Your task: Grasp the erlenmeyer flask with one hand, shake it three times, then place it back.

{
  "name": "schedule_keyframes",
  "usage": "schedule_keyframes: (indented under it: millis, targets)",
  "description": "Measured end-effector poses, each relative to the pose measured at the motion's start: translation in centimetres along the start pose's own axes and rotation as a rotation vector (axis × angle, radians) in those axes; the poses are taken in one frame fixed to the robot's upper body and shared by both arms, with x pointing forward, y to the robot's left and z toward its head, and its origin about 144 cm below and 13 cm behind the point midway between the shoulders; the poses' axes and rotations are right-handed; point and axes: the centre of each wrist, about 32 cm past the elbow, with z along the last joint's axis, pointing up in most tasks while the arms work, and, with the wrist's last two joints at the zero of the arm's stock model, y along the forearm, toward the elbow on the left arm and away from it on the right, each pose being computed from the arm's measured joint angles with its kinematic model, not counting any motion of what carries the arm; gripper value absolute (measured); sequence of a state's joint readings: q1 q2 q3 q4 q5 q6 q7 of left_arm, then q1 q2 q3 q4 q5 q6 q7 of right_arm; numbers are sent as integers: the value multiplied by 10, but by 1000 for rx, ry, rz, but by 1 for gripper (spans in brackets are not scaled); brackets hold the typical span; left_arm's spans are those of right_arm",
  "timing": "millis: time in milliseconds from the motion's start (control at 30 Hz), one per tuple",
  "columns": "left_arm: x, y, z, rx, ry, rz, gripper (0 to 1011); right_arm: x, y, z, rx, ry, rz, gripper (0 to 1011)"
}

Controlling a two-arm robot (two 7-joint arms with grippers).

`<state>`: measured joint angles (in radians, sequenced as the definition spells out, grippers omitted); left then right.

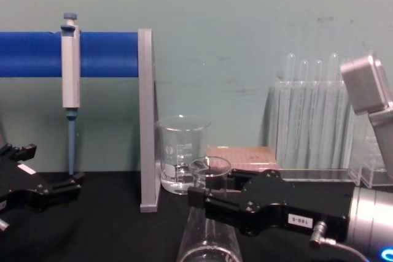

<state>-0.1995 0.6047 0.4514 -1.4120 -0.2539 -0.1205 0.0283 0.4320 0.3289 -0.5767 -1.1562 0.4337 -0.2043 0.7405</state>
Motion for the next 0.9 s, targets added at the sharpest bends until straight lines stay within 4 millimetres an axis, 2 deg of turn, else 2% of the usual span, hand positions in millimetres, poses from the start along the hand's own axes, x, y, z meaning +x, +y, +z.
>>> schedule_keyframes:
  millis: [900]
  targets:
    - [0,0,0,0,0,0,1001,0,0,0,0,0,0,457]
